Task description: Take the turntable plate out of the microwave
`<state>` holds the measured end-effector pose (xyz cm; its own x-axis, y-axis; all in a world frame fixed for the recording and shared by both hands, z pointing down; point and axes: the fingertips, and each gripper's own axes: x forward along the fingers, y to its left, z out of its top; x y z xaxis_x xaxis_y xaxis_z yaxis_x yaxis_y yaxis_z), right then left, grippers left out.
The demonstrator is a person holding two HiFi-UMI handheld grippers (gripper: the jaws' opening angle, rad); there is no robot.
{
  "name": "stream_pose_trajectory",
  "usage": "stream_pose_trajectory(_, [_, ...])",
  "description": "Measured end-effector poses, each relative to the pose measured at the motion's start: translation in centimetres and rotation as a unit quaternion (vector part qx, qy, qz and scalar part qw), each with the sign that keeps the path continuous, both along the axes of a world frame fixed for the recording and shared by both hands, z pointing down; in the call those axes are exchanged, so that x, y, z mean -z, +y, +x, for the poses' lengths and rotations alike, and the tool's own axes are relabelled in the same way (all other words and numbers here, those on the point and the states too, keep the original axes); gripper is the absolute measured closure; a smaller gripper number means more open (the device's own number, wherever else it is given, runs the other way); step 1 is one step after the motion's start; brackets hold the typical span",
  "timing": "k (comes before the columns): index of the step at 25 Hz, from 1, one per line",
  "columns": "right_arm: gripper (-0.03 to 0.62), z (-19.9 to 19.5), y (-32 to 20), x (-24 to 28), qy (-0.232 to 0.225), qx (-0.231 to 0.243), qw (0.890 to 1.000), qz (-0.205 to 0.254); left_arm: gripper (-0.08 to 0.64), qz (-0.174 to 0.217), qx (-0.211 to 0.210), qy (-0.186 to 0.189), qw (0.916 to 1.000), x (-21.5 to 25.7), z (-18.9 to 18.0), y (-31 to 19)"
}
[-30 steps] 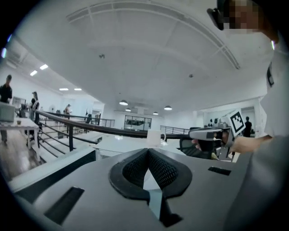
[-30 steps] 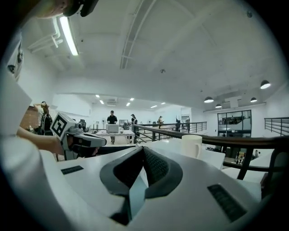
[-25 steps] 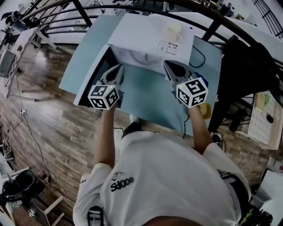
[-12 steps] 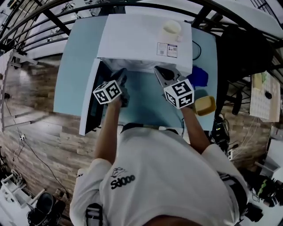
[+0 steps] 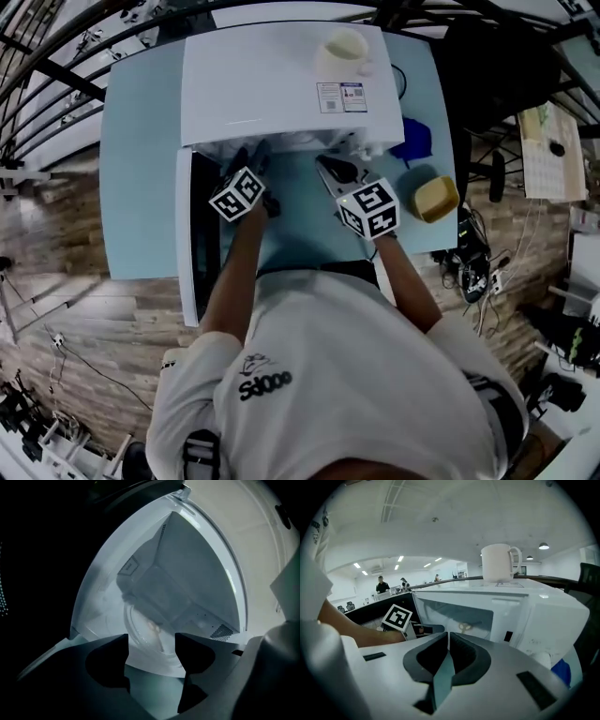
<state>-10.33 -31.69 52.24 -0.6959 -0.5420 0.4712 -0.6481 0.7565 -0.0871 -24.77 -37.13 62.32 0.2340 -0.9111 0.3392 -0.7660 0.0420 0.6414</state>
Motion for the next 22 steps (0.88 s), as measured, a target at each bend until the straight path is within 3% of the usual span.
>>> stream_pose_trajectory(6, [0.584,0.1,0.8,-1.9,0.003,-0.027,0.999,-0.025,0.252,-0.029,0.005,0.006,0.9996,-0.9,0.1,-1.3])
stream_pose_trajectory(9, [0.584,-0.1,1.1,-2.7,-0.009,-0.037,0.999,-0.038,0.252,-0.047,0.040,0.055,0.9966,-0.9,-0.4,-1.9])
stream_pose_trajectory(13, [0.584,-0.4,1.3,-3.3,-0.030,-0.052,0.997,-0.058,0.253,-0.062,0.096,0.166,0.9794,-1.0,-0.5,-2.4])
stream_pose_trajectory(18, [0.584,-0.3,0.8,-3.7,-0.071,-0.082,0.990,-0.085,0.256,-0.056,0.117,0.247,0.9603,-0.8,-0.3,-2.5])
stream_pose_trajectory(20, [0.584,-0.2,0.3,-4.1,-0.099,-0.101,0.984,-0.106,0.258,-0.046,0.125,0.289,0.9481,-0.7,-0.5,-2.5])
stream_pose_trajectory(22, [0.584,-0.1,-0.3,-4.7,-0.133,-0.120,0.974,-0.135,0.259,-0.037,0.126,0.304,0.9437,-0.6,-0.6,-2.5])
